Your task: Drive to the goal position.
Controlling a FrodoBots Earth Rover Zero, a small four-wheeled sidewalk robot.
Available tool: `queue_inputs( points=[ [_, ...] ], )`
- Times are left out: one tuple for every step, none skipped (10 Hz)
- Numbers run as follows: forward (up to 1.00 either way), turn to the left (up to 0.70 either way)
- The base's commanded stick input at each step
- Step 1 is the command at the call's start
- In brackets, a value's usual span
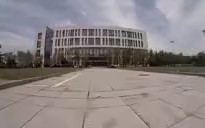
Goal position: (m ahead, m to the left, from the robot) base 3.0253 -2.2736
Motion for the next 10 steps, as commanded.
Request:
queue_inputs(
  points=[
    [0.7, 0.0],
    [0.7, 0.0],
    [0.7, 0.0],
    [0.7, 0.0],
    [0.7, 0.0],
    [0.7, 0.0],
    [0.17, 0.0],
    [0.0, 0.0],
    [0.0, 0.0],
    [0.0, 0.0]
  ],
)
